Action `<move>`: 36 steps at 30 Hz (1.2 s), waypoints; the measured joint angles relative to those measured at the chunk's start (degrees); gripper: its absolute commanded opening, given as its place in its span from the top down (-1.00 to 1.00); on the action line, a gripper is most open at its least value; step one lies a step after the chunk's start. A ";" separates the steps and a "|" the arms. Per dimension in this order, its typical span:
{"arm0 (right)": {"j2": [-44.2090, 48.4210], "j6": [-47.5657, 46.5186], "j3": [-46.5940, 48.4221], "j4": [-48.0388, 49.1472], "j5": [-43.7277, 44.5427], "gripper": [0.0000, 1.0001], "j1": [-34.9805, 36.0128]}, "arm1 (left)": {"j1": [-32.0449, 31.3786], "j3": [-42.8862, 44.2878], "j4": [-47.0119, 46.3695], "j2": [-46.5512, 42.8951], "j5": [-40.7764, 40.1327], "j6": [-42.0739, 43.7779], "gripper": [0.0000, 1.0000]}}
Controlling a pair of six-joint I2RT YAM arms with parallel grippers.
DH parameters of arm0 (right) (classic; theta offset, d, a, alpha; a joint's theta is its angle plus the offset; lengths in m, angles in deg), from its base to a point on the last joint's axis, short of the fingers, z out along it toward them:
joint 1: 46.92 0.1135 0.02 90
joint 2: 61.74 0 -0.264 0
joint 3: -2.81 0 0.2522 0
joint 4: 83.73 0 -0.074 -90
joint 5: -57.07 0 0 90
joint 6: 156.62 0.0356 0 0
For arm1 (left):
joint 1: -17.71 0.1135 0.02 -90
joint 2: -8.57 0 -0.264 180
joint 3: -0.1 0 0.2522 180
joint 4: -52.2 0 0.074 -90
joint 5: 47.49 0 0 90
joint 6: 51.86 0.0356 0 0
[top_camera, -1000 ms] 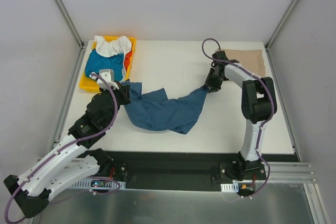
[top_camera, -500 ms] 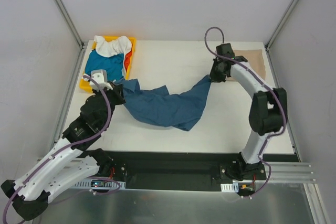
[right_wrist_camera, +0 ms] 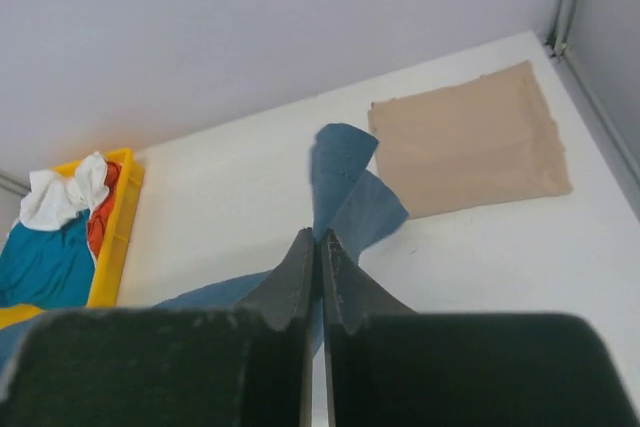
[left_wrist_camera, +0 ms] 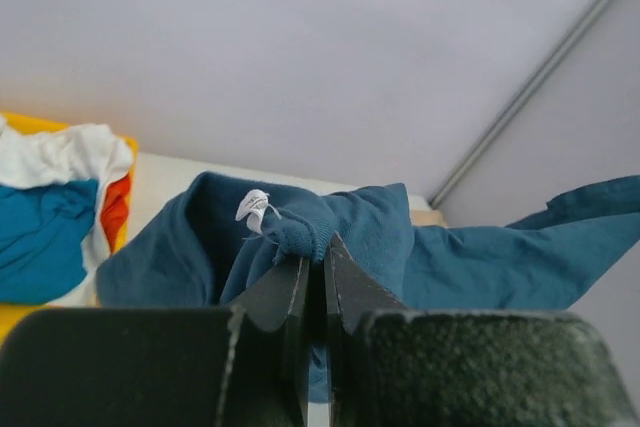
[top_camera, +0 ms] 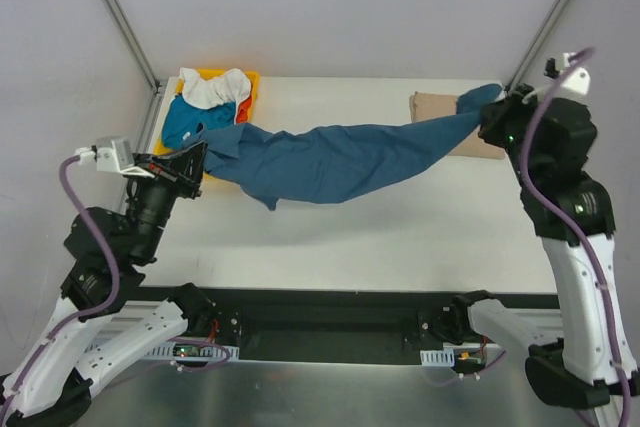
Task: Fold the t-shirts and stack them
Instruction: Flatten the tshirt out
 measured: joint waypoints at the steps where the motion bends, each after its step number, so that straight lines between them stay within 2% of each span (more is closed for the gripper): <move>1: 1.68 -0.35 0.35 -0.42 0.70 0.98 0.00 | 0.00 1.03 -0.04 -0.55 1.29 0.00 1.00; 11: 17.97 -1.97 7.37 -3.78 9.84 0.98 -0.02 | 0.00 8.39 -0.63 -1.77 20.37 -1.84 1.00; 17: 20.59 -2.05 8.04 -4.04 18.97 0.98 -0.02 | -0.02 8.41 -0.92 0.35 22.21 -2.97 1.00; 19: 18.64 -2.08 7.61 -5.53 23.47 0.97 -0.02 | 0.00 8.48 -1.51 3.15 20.63 -3.08 0.96; 21: 14.67 -2.12 7.19 -6.69 28.76 0.98 -0.07 | -0.02 8.50 -1.86 7.69 16.28 -3.10 0.85; 24: 5.44 -1.88 5.44 -6.91 34.80 0.98 -1.62 | 0.02 8.57 -2.56 16.96 7.82 -2.86 0.82; 27: -8.79 -0.85 3.26 -6.75 32.83 0.95 -8.31 | 1.90 10.82 -3.67 31.76 0.48 -2.62 0.85; 28: -12.76 -0.48 2.95 -6.67 31.19 0.73 -10.36 | 3.89 12.66 -3.93 37.75 0.48 -2.71 0.77; 30: -23.65 0.26 3.06 -5.49 25.59 0.18 -14.53 | 7.91 16.90 -3.76 49.64 1.60 -3.28 0.04; 31: -30.36 0.28 3.87 -4.68 22.34 -0.25 -16.57 | 10.51 20.39 -2.84 56.78 2.84 -3.72 -0.43; 32: -35.41 0.81 5.31 -4.94 20.13 -0.45 -17.53 | 12.94 24.48 -1.27 63.91 4.44 -4.48 -0.98; 33: -41.53 1.11 8.13 -6.21 17.94 -0.59 -18.53 | 14.84 28.15 0.09 69.64 5.79 -4.85 -0.99; 34: -47.06 1.20 11.50 -7.87 16.41 -0.84 -19.21 | 16.59 31.65 1.62 74.86 7.50 -5.46 -0.99; 36: -54.16 1.44 16.83 -10.21 14.60 -0.89 -19.65 | 19.08 35.17 4.17 80.81 10.21 -6.34 -0.98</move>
